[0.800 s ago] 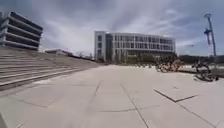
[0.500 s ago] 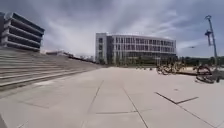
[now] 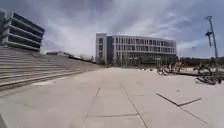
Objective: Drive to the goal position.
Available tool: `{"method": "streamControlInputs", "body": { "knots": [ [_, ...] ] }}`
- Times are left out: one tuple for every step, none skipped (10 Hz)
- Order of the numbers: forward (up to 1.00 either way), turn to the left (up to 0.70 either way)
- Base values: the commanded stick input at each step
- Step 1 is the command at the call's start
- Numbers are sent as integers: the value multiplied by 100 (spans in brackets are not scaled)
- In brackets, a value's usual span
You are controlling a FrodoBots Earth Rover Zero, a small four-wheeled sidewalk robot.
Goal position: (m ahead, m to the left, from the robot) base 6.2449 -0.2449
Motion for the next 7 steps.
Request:
{"method": "streamControlInputs", "body": {
  "knots": [
    [50,0],
    [50,0],
    [50,0],
    [50,0],
    [50,0],
    [50,0],
    [50,0]
  ]
}}
